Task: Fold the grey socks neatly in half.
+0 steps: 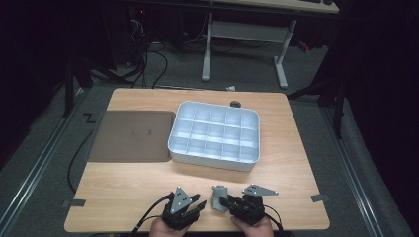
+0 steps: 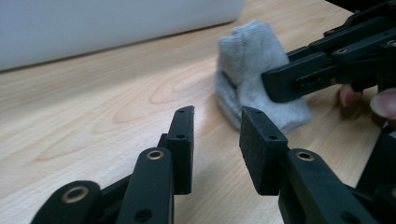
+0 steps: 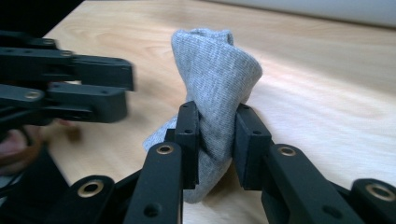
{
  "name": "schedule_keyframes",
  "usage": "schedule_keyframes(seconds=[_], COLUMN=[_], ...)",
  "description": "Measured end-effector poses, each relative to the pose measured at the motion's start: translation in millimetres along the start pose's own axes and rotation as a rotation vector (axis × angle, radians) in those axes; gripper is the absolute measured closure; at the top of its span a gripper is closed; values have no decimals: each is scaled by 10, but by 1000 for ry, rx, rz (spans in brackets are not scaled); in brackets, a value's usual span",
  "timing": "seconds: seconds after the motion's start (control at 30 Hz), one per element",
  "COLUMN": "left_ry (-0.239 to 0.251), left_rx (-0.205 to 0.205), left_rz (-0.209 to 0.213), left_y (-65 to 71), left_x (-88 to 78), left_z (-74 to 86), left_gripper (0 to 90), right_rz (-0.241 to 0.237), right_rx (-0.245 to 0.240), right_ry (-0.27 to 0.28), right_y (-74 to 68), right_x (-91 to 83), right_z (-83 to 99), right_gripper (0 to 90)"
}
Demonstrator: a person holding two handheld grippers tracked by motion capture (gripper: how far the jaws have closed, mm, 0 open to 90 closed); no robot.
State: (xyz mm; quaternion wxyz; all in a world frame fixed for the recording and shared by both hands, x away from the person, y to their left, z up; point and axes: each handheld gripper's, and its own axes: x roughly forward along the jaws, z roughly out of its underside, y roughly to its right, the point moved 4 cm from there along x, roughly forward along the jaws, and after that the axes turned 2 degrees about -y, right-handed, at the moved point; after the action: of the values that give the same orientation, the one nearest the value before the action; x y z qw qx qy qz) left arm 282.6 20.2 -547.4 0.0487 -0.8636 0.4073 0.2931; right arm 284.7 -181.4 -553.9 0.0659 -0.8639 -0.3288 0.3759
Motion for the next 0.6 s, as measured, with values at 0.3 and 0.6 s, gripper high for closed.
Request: schedule_keyframes(seconds=[0.3, 0.6], left_ry=[19, 51], left_rx=[-4, -15], left_rz=[-56, -106], left_y=[-206, -438], left_x=[-98, -275], left_z=[-32, -101], left_gripper=[612, 536], right_rz=[84, 168], right_rx=[-7, -11], right_ry=[29, 37], right_y=[165, 347], right_x=[-113, -246], right_z=[-28, -65], right_gripper=[747, 743])
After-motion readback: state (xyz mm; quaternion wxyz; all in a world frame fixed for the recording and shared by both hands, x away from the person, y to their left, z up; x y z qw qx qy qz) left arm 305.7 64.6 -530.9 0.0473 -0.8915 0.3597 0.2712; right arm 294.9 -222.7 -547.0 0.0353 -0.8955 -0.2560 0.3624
